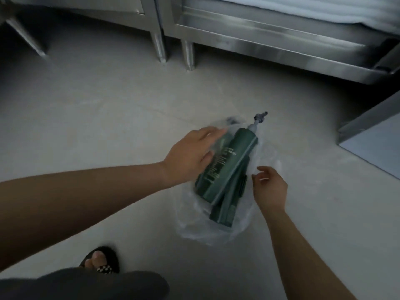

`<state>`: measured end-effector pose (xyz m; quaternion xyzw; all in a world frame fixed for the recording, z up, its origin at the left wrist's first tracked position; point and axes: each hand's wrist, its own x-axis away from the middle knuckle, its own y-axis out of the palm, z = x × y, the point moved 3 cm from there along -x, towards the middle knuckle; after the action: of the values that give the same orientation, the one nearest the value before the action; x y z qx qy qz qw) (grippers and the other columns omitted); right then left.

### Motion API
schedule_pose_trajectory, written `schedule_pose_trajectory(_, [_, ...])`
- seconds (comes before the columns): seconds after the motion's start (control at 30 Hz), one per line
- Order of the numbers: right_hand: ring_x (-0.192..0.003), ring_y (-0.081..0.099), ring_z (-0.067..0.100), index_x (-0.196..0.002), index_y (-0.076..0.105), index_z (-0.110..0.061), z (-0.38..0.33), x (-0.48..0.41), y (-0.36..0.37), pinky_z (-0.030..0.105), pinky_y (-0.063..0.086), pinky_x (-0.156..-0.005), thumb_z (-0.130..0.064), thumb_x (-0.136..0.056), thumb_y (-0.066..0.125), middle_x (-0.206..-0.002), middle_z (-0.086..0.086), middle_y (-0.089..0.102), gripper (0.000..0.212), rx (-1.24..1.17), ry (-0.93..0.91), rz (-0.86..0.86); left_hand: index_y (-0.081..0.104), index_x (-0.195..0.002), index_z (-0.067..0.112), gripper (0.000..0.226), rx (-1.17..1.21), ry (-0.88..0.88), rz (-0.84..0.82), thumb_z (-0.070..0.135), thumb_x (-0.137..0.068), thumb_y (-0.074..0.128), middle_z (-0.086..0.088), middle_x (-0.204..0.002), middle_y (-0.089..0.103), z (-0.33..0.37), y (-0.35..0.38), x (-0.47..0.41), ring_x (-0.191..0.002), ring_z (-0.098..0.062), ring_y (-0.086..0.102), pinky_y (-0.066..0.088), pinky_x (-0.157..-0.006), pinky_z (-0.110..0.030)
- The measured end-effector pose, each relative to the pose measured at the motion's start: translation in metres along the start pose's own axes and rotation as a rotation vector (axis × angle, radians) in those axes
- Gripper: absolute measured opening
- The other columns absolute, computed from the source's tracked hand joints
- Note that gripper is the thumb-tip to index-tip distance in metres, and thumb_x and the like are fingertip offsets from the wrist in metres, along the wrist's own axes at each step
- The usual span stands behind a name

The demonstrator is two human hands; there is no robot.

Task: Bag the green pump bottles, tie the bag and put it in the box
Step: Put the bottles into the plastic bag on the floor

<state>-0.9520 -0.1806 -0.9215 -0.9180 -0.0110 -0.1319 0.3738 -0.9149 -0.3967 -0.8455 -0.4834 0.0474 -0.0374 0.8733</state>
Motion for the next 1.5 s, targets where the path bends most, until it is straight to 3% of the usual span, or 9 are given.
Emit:
schedule_pose_trajectory(0.27, [-0.08, 0.06, 0.018, -0.113, 0.061, -0.01, 0.003, 0.028, -0.021, 0.023, 0.044, -0.072, -0.011, -0.09, 0.056, -0.091, 0.002, 0.064, 0.024, -0.139, 0.133, 0.175, 0.033, -0.141, 0.027, 0.056, 0.229, -0.046, -0.164, 0.042, -0.09, 0.051, 0.0, -0.15, 0.03, 0.009, 0.04, -0.011, -0.137, -0.017, 0.029, 0.03, -0.11, -0.032])
schedule_pose_trajectory(0.37, [-0.082, 0.061, 0.014, -0.116, 0.061, -0.012, 0.007, 0.039, -0.027, 0.013, 0.043, -0.065, -0.019, -0.089, 0.061, -0.098, 0.0, 0.065, 0.027, -0.186, 0.196, 0.183, 0.038, -0.138, 0.025, 0.055, 0.287, -0.058, -0.169, 0.043, -0.089, 0.053, 0.002, -0.147, 0.034, 0.017, 0.054, -0.019, -0.134, -0.014, 0.032, 0.028, -0.107, -0.028])
schedule_pose_trajectory(0.67, [-0.101, 0.059, 0.018, -0.132, 0.049, -0.02, 0.011, 0.034, 0.0, 0.036, 0.051, -0.088, -0.033, -0.081, 0.07, -0.115, -0.003, 0.057, 0.057, -0.105, 0.145, 0.036, 0.03, -0.143, 0.02, 0.067, 0.023, 0.056, -0.264, 0.042, -0.086, 0.057, -0.005, -0.15, 0.031, 0.005, 0.09, -0.026, -0.137, -0.024, 0.029, 0.026, -0.112, -0.036])
schedule_pose_trajectory(0.73, [-0.097, 0.061, 0.021, -0.132, 0.046, -0.024, 0.011, 0.031, 0.007, 0.035, 0.051, -0.083, -0.036, -0.078, 0.071, -0.113, 0.001, 0.06, 0.061, -0.089, 0.147, -0.011, 0.032, -0.142, 0.019, 0.064, -0.03, 0.096, -0.248, 0.038, -0.086, 0.057, -0.007, -0.15, 0.032, -0.001, 0.085, -0.024, -0.137, -0.026, 0.029, 0.027, -0.112, -0.038])
schedule_pose_trajectory(0.97, [-0.092, 0.056, 0.013, -0.145, 0.027, -0.029, 0.008, 0.04, -0.005, 0.025, 0.044, -0.077, -0.024, -0.085, 0.066, -0.109, -0.005, 0.055, 0.072, -0.138, 0.111, -0.073, 0.052, -0.125, 0.019, 0.048, -0.101, 0.23, -0.001, 0.019, -0.079, 0.063, -0.008, -0.135, 0.051, -0.013, 0.05, -0.05, -0.122, -0.031, 0.047, 0.047, -0.092, -0.043])
schedule_pose_trajectory(1.1, [-0.097, 0.057, 0.008, -0.145, 0.027, -0.034, 0.012, 0.054, -0.017, 0.024, 0.046, -0.082, -0.024, -0.084, 0.067, -0.117, -0.009, 0.055, 0.074, -0.161, 0.089, -0.057, 0.044, -0.133, 0.027, 0.058, -0.195, 0.071, 0.005, 0.029, -0.078, 0.064, -0.004, -0.14, 0.045, -0.028, 0.041, -0.068, -0.124, -0.032, 0.043, 0.04, -0.097, -0.048])
schedule_pose_trajectory(1.2, [-0.092, 0.054, -0.003, -0.144, 0.029, -0.037, 0.009, 0.068, -0.024, 0.02, 0.046, -0.08, -0.021, -0.083, 0.068, -0.117, -0.011, 0.055, 0.074, -0.179, 0.08, -0.063, 0.052, -0.125, 0.028, 0.042, -0.037, -0.103, -0.104, 0.027, -0.084, 0.06, -0.008, -0.115, 0.06, -0.043, 0.042, -0.066, -0.102, -0.031, 0.057, 0.046, -0.078, -0.036])
schedule_pose_trajectory(1.3, [-0.095, 0.055, -0.005, -0.141, 0.03, -0.042, 0.002, 0.082, -0.024, 0.022, 0.05, -0.083, -0.023, -0.083, 0.069, -0.118, -0.013, 0.055, 0.073, -0.191, 0.067, -0.091, 0.065, -0.091, 0.02, 0.012, -0.027, -0.123, -0.071, 0.028, -0.086, 0.057, -0.004, -0.084, 0.068, -0.046, 0.037, -0.065, -0.081, -0.027, 0.062, 0.038, -0.061, -0.028])
schedule_pose_trajectory(1.5, [-0.099, 0.055, -0.009, -0.139, 0.032, -0.046, -0.013, 0.105, -0.01, 0.026, 0.054, -0.086, -0.025, -0.081, 0.07, -0.119, -0.017, 0.058, 0.072, -0.201, 0.056, -0.16, 0.07, -0.095, 0.02, 0.017, 0.238, -0.163, 0.062, 0.031, -0.084, 0.064, 0.003, -0.086, 0.07, -0.048, 0.016, -0.076, -0.074, -0.014, 0.062, 0.045, -0.067, -0.026])
